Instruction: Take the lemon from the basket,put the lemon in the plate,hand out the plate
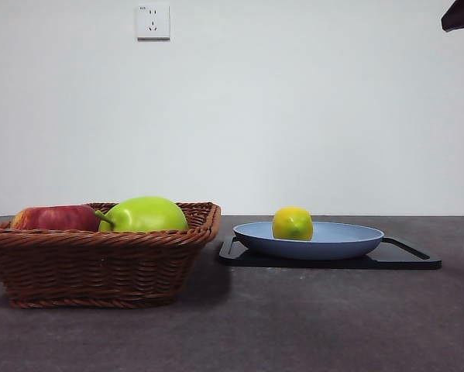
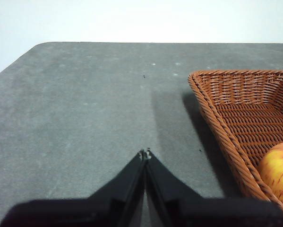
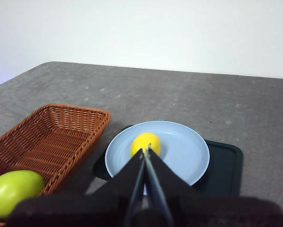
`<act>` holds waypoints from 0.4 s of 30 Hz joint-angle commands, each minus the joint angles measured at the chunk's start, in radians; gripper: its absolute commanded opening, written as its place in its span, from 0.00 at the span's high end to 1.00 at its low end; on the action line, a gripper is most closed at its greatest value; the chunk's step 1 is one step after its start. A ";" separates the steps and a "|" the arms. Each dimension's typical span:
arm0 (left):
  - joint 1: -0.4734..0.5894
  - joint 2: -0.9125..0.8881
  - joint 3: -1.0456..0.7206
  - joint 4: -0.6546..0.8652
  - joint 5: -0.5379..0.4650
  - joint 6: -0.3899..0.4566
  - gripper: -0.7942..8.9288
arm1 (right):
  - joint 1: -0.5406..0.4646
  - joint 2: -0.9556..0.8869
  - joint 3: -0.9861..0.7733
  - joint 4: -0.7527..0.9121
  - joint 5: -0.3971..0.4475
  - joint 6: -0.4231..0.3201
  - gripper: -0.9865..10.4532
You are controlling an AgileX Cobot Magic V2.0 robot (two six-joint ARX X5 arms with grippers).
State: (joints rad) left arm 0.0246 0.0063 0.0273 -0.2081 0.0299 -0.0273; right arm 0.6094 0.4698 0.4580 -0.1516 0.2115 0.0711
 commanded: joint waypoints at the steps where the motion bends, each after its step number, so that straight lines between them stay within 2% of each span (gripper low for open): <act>1: 0.004 -0.003 -0.006 0.005 0.001 -0.006 0.91 | 0.007 0.001 0.008 0.010 0.005 0.010 0.91; 9: 0.004 -0.003 -0.006 0.005 0.001 -0.006 0.91 | 0.007 0.001 0.008 0.010 0.005 0.008 0.91; 10: 0.004 -0.003 -0.006 0.005 0.001 -0.006 0.91 | 0.006 0.001 0.008 0.010 0.018 -0.065 0.91; 12: 0.004 -0.003 -0.006 0.005 0.001 -0.006 0.91 | 0.005 -0.014 0.001 -0.010 0.031 -0.131 0.91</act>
State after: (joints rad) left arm 0.0246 0.0063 0.0273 -0.2081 0.0299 -0.0273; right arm 0.6094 0.4633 0.4580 -0.1608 0.2352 0.0151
